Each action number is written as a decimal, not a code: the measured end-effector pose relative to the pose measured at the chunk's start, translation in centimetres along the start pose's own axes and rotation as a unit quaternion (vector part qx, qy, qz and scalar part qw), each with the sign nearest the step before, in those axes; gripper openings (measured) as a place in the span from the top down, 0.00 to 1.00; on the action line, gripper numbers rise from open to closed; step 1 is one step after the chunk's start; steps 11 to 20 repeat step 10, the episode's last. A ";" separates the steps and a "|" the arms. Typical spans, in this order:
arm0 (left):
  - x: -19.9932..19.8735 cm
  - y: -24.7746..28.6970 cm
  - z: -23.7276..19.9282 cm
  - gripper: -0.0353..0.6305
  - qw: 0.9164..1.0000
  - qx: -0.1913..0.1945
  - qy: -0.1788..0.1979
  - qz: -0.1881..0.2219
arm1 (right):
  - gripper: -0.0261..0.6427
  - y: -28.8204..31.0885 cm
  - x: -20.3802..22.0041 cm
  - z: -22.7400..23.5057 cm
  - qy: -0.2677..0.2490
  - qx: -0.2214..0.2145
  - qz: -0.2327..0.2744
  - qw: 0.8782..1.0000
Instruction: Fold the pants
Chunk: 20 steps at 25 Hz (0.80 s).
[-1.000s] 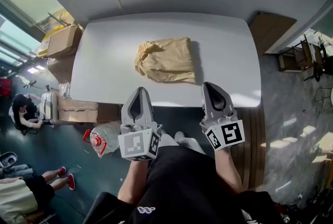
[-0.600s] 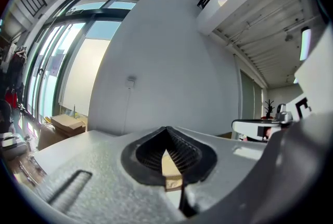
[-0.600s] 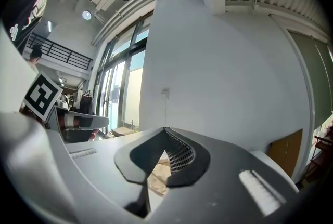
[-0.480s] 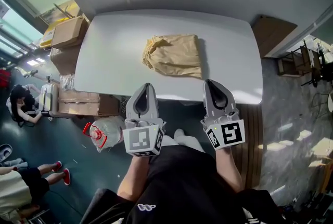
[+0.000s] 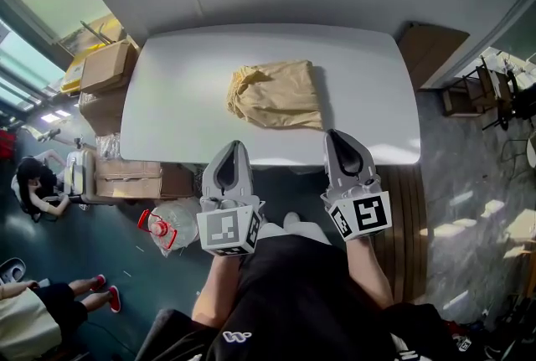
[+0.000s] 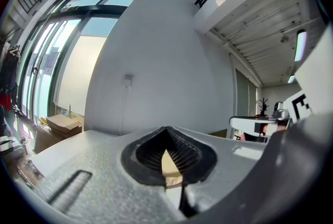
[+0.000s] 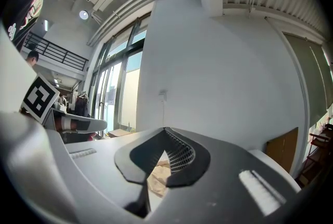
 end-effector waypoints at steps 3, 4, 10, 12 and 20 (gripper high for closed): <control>0.0 0.2 0.2 0.94 1.000 0.005 -0.001 0.000 | 0.95 -0.3 0.2 0.2 0.002 0.008 -0.001 1.000; 0.0 0.2 0.2 0.94 1.000 0.006 0.000 0.000 | 0.95 -0.4 0.3 0.2 0.002 0.010 -0.002 1.000; 0.3 0.6 0.1 0.94 1.000 0.011 -0.001 -0.008 | 0.95 -0.1 0.6 0.3 0.004 0.012 -0.007 1.000; 0.3 0.6 0.1 0.94 1.000 0.011 -0.001 -0.008 | 0.95 -0.1 0.6 0.3 0.004 0.012 -0.007 1.000; 0.3 0.6 0.1 0.94 1.000 0.011 -0.001 -0.008 | 0.95 -0.1 0.6 0.3 0.004 0.012 -0.007 1.000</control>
Point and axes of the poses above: the fingertips, and each gripper's own axes: y forward along the fingers, z to its right, x out of its underside, the point moved 9 cm from there along -y, backward along the fingers, and after that the axes turned 12 degrees about -x, right-handed, at the moved point
